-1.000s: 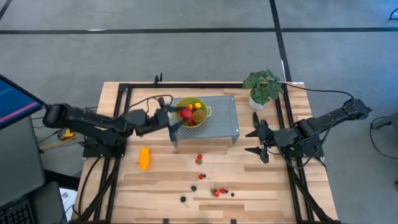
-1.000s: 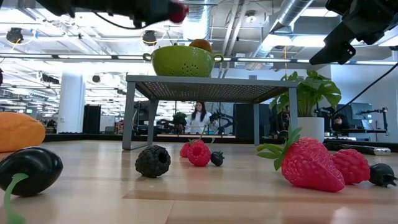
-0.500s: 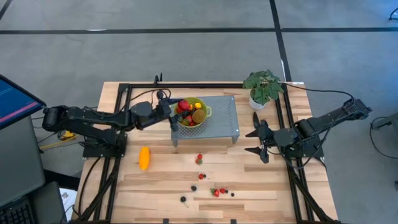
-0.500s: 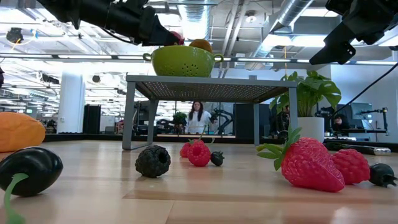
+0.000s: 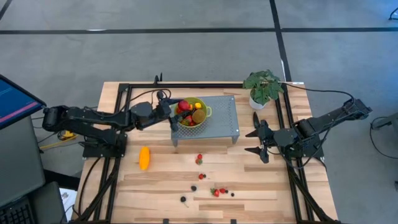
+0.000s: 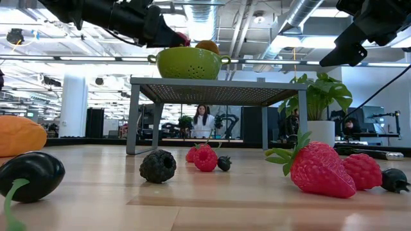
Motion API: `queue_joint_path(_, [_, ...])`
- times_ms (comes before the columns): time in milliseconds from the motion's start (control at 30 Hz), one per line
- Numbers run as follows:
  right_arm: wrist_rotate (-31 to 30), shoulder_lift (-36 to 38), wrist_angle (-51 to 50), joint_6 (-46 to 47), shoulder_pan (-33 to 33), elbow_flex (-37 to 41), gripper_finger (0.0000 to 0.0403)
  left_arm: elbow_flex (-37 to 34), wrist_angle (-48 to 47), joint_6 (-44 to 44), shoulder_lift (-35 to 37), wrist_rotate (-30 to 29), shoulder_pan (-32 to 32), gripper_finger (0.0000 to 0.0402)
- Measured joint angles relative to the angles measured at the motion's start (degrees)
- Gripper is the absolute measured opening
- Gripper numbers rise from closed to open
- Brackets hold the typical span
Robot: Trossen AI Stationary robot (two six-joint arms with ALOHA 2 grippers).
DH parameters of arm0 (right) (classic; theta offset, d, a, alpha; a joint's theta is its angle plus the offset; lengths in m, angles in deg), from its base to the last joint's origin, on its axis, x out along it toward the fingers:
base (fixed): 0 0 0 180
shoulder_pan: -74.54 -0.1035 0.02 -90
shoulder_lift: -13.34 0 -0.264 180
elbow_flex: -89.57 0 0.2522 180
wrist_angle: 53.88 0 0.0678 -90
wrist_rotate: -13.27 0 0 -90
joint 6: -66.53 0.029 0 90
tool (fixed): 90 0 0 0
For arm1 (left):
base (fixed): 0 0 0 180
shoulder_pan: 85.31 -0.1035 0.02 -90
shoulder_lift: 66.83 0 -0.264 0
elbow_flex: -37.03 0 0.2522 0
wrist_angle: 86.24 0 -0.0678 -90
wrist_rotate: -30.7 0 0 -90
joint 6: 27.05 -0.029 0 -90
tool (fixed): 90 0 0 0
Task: Pick & Place Fruit
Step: Put the pomegranate into the green strainer bowl on the shelf, then put the black cherry into the green strainer bowl on the shelf
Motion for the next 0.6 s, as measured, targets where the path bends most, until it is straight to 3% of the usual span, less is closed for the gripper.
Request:
queue_joint_path(133, [0.0,0.0,0.0,0.0,0.0,0.0,0.0302,0.0,-0.5,1.5,0.0,0.0,0.0,0.0239])
queue_joint_path(433, [0.0,0.0,0.0,0.0,0.0,0.0,0.0302,0.0,-1.9,1.7,0.0,0.0,0.3,0.0305])
queue_joint_path(600, [0.0,0.0,0.0,0.0,0.0,0.0,0.0302,0.0,-1.9,1.7,0.0,0.0,0.6,0.0314])
